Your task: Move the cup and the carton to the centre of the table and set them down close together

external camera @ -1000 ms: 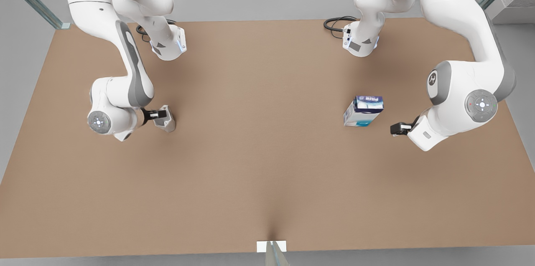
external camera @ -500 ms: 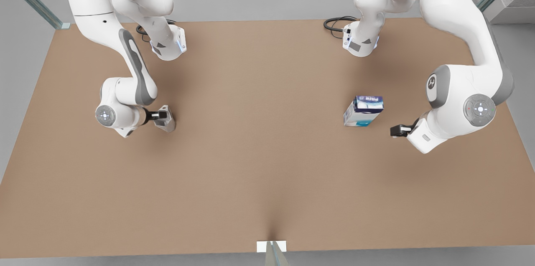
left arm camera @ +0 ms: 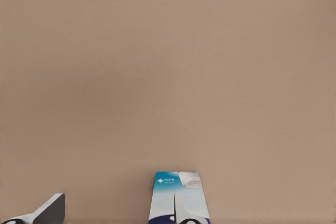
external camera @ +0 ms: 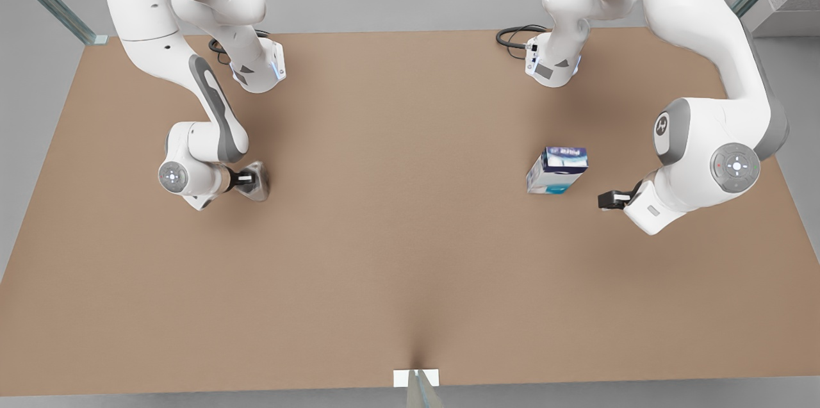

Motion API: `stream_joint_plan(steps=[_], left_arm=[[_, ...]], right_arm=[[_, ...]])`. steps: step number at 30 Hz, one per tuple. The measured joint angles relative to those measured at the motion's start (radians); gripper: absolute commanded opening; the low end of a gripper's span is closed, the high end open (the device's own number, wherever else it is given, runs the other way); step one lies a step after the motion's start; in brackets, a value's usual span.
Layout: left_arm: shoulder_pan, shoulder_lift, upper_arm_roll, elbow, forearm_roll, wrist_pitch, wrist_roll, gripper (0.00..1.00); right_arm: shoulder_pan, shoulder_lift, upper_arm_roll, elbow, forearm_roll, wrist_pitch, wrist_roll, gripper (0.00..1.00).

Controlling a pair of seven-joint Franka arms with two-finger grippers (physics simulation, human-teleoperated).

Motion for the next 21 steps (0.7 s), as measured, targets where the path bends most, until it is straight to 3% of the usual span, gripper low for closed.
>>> stream_joint_plan(steps=[15,21], left_arm=[[-0.002,-0.008,-0.003,0.002,-0.001,-0.002,-0.004,1.0],[-0.002,-0.014,-0.003,0.005,-0.002,-0.002,-0.003,1.0]], right_arm=[[-0.009,-0.017,0.003,0.027,0.01,-0.038,-0.015,0.21],[0.049,-0.014,0.021,0.145,0.042,-0.106,-0.001,0.21]])
